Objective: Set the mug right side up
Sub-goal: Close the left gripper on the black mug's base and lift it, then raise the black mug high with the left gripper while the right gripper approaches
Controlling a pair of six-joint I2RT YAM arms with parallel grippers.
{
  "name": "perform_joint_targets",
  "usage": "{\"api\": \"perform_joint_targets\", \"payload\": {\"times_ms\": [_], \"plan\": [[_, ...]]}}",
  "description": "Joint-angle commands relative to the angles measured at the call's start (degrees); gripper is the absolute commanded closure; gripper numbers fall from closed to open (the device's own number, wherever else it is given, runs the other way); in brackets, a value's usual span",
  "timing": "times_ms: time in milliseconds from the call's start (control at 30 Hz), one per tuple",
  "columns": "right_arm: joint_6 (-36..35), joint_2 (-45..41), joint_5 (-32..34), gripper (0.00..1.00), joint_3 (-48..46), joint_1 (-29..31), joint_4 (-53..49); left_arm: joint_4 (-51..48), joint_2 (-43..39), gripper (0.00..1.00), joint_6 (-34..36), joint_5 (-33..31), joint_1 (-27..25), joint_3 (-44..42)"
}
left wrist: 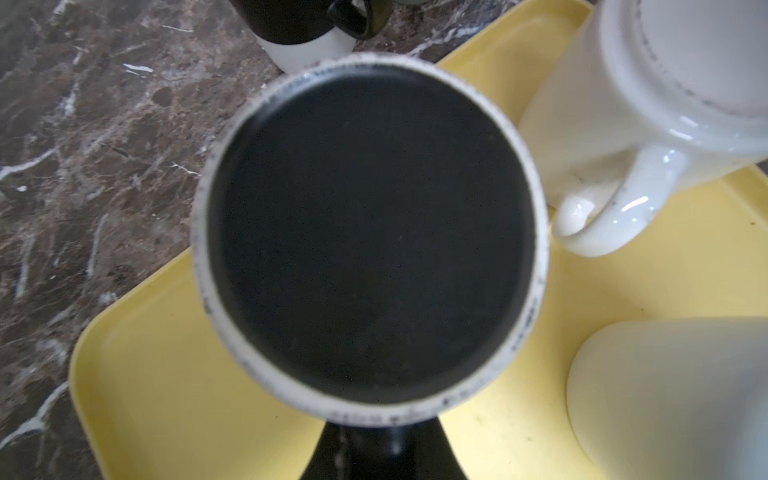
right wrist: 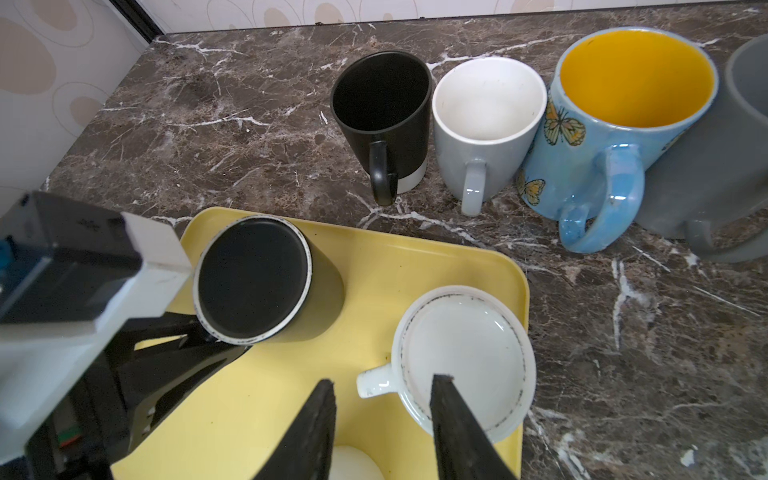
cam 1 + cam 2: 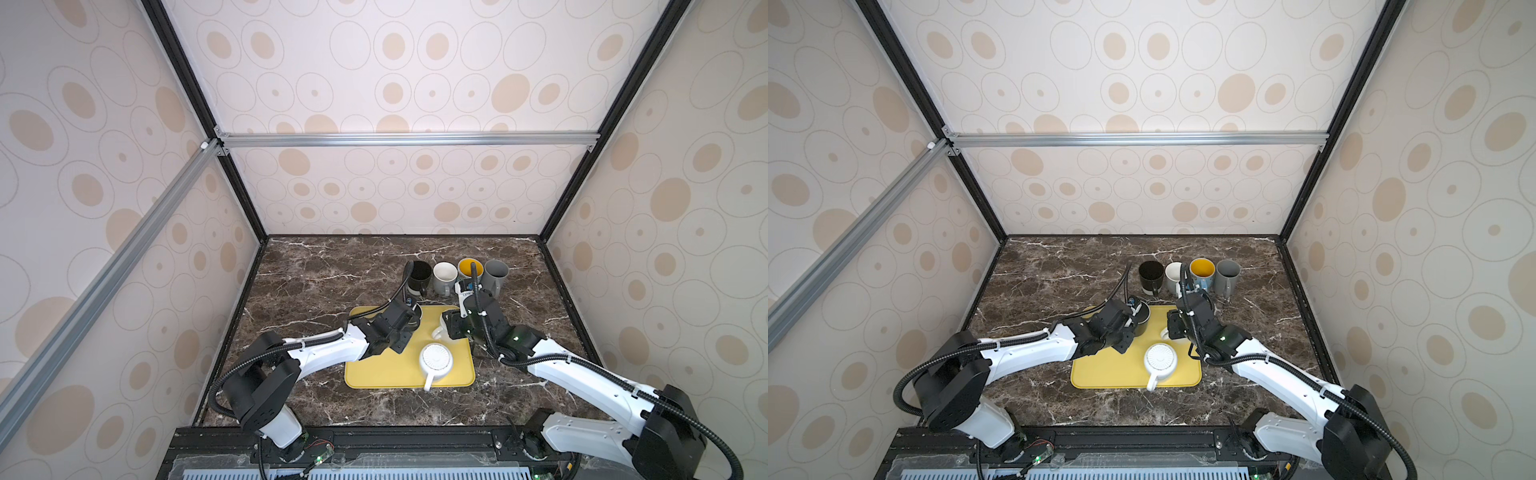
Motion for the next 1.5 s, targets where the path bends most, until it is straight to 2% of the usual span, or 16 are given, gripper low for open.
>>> {"api": "perform_joint_targets", "payload": {"times_ms": [0,200,333,533,733,900,1167,1333,1467], "plan": [[-1.1,1.3,-0.8,0.59,2.7,0.4,-0.1,2.1,-4.6,1.00,1.6,-3.9,-0.2,2.2],[-1.1,2.0,-2.1,0.59,3.5,0.4,0.6,3.3,-8.6,1.00,1.9,-4.8,-0.2,0.3],[-2.8,1.2,-3.4,0.58,0.4,0.3,6.4,5.7,-10.5,1.00,2.4,-4.0,-0.1,-1.5],[-5.4,-3.0,-0.9,0.52,-5.0,0.3,15.4,8.0,-12.9,1.00,2.3,-3.4,0.5,-3.2],[-7.8,-4.4,-0.5,0.47,-0.8,0.1,8.0,9.1,-16.9,1.00,1.9,-1.2,2.2,-4.0],[-6.6,-4.3,-5.7,0.46,3.2,-0.7,3.2,12.6,-23.8,1.00,-0.4,5.5,5.3,-5.8],[-5.4,-7.7,-12.7,0.46,2.6,-1.2,4.5,16.8,-31.9,1.00,-5.4,14.3,9.3,-6.7],[-4.0,-10.9,-22.7,0.44,1.7,-2.3,7.0,19.4,-34.8,1.00,-7.8,19.2,11.1,-5.8],[0.1,-13.0,-30.9,0.43,-0.2,-3.0,11.3,22.1,-35.6,1.00,-10.5,23.3,12.6,-5.0]]}}
